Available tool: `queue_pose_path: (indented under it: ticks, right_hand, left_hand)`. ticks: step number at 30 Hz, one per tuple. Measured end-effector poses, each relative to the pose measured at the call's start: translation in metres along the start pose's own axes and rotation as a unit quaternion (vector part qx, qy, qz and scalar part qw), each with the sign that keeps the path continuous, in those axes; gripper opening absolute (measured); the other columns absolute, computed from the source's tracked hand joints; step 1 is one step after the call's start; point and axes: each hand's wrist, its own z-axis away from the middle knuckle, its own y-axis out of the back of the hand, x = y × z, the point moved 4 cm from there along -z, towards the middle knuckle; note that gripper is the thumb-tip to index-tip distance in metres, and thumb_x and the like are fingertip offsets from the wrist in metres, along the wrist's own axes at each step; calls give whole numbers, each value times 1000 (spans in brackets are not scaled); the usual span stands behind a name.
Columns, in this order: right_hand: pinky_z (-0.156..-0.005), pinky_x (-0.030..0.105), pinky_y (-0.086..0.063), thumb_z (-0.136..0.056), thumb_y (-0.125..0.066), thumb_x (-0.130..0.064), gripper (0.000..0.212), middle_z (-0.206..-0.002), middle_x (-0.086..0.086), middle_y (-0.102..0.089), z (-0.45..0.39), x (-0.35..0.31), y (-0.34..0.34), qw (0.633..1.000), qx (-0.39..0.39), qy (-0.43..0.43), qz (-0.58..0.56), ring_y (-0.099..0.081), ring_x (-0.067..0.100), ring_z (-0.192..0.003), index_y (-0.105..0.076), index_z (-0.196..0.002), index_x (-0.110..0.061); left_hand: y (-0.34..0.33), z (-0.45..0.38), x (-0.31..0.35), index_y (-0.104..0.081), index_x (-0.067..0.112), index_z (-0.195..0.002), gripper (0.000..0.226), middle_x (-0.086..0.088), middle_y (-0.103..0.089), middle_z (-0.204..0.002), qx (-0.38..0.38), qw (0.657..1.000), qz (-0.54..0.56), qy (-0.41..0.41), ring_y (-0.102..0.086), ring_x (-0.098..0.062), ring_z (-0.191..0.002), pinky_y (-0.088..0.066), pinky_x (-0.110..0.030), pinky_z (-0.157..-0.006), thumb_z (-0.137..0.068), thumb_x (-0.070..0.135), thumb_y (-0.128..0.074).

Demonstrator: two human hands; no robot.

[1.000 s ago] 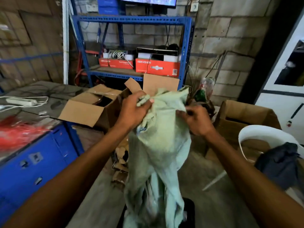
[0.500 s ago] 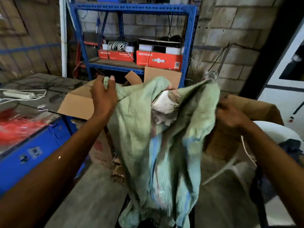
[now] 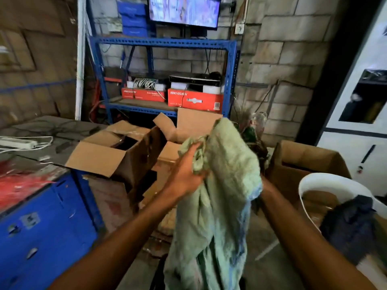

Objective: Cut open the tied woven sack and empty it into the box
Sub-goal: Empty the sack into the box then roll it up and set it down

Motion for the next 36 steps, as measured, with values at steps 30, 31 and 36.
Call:
queue_pose_path:
  ticks: [30, 31, 36]
  right_hand:
    - [-80, 30, -57, -77, -67, -1, 26, -91, -2, -74, -35, -4, -60, 992, -62, 66, -84, -69, 20, -90, -70, -91, -23]
    - [-81, 31, -57, -78, -66, -2, 26, -93, -2, -75, -34, -7, -68, 985, -127, 38, -109, -70, 19, -90, -69, -93, -23]
    - [-69, 14, -49, -77, -71, -39, 47, -93, -15, -61, -38, -3, -65, 975, -125, 114, 143, -60, 1, -84, -55, -119, -23]
  left_hand:
    - [33, 48, -50, -41, 27, -136, 75, 21, -53, -121, -64, 997, -5, 49, -54, 3, -108, -43, -1, -83, -72, 45, -76]
    - [34, 50, -63, -48, 25, -132, 75, 15, -60, -121, -12, 998, 13, 53, -59, -2, -109, -49, -12, -88, -67, 48, -78]
    - [64, 50, -66, -68, 16, -96, 13, -4, -72, -92, 257, 963, 31, 79, -68, -8, -79, -53, -17, -60, -83, 19, -69]
